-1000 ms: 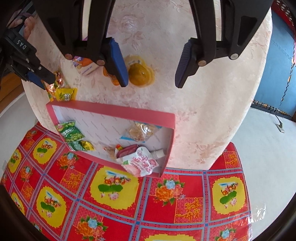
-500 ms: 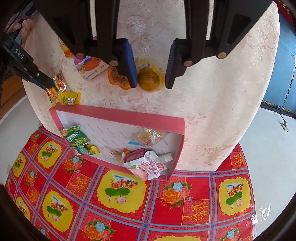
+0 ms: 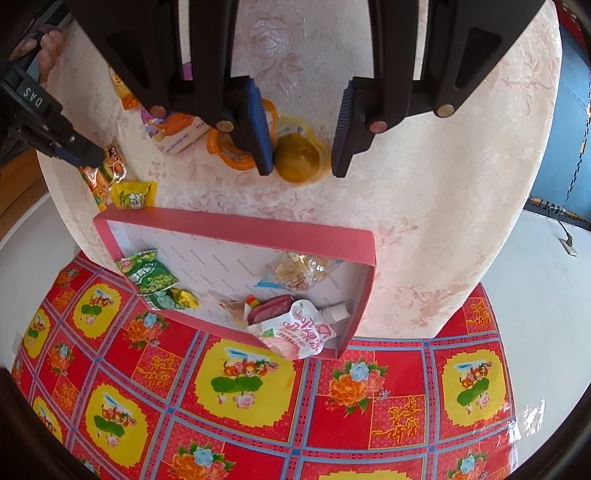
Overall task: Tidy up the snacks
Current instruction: 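Grasp the yellow jelly cup with the left gripper while the right grasps the rainbow candy pack, then lift the jelly cup toward the pink box while the right gripper lifts the rainbow candy pack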
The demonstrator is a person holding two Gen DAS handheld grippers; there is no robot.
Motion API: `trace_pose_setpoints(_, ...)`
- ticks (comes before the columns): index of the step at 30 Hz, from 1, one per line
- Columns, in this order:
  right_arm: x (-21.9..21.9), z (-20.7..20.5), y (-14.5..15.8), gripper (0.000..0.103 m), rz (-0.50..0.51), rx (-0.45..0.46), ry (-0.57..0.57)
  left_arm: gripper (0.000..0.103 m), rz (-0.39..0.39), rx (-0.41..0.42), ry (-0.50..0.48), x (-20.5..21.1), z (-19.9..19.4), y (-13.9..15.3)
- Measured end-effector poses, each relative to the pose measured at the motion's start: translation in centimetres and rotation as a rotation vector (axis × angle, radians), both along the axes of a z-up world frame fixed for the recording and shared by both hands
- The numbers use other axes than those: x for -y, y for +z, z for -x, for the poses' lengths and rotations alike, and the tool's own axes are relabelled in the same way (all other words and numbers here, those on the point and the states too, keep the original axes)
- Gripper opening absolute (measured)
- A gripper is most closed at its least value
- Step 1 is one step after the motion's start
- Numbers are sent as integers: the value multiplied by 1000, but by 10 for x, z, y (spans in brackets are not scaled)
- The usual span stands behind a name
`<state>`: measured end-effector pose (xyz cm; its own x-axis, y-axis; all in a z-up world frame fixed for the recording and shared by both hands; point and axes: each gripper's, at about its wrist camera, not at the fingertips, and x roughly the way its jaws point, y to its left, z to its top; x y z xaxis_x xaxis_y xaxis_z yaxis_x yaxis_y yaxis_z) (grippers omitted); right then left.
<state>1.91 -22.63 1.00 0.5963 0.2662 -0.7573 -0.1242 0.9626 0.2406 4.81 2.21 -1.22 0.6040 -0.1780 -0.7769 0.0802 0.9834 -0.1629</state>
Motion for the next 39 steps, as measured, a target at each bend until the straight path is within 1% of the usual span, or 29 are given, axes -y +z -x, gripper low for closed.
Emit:
trace_pose_setpoints(3,-1,-2,-3,29,-9,-9,7,33,-8,7,-7,1,2,0)
trace_pose_setpoints(7,-2,-6,-8,29,-30,-23,6,33,18,1,-9,-2,5,2)
trace_pose_setpoints(11,-2,-5,-9,29,-33,-12,5,32,23,9,-4,-3,10,6)
trace_pose_setpoints(13,-1,-3,-8,24,-39,-6,5,32,26,15,-2,-5,13,9)
trace_pose_setpoints(16,-1,2,-5,20,-34,9,8,32,25,24,-1,-6,16,12)
trace_pose_setpoints(18,-1,5,-2,20,-32,17,10,32,26,29,2,-7,19,14)
trace_pose_setpoints(31,4,31,19,19,-31,82,-6,32,33,87,4,-7,38,35)
trace_pose_setpoints(39,3,39,33,19,-24,116,-7,32,39,118,-6,-4,46,49)
